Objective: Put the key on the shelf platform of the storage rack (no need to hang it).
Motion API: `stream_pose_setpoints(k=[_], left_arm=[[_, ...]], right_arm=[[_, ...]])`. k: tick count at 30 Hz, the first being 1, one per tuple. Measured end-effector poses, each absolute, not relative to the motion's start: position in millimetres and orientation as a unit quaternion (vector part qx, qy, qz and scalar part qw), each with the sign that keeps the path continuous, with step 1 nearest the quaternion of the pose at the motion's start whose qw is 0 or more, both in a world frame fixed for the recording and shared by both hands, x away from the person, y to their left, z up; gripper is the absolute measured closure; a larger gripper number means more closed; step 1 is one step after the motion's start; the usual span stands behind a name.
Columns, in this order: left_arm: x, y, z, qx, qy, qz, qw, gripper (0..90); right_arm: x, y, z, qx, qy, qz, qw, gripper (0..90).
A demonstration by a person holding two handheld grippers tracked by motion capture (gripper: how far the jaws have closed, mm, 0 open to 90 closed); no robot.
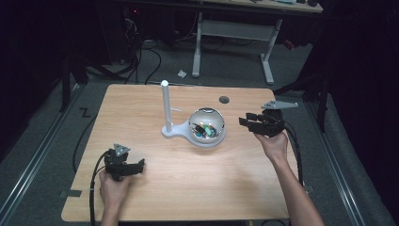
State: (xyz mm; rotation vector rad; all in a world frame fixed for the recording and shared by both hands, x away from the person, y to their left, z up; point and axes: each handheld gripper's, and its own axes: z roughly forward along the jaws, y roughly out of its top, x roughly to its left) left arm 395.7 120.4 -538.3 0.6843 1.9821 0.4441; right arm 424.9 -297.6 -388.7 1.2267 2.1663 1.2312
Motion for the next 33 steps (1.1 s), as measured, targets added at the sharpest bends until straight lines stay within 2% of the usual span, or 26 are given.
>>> stream_pose_setpoints(k=[33], left_arm=[[396, 120, -538, 0.280, 0.812, 0.183, 0.478, 8.0]], right_arm=[[381, -331, -387, 0.451, 0.739, 0.460, 0.196, 54.1]])
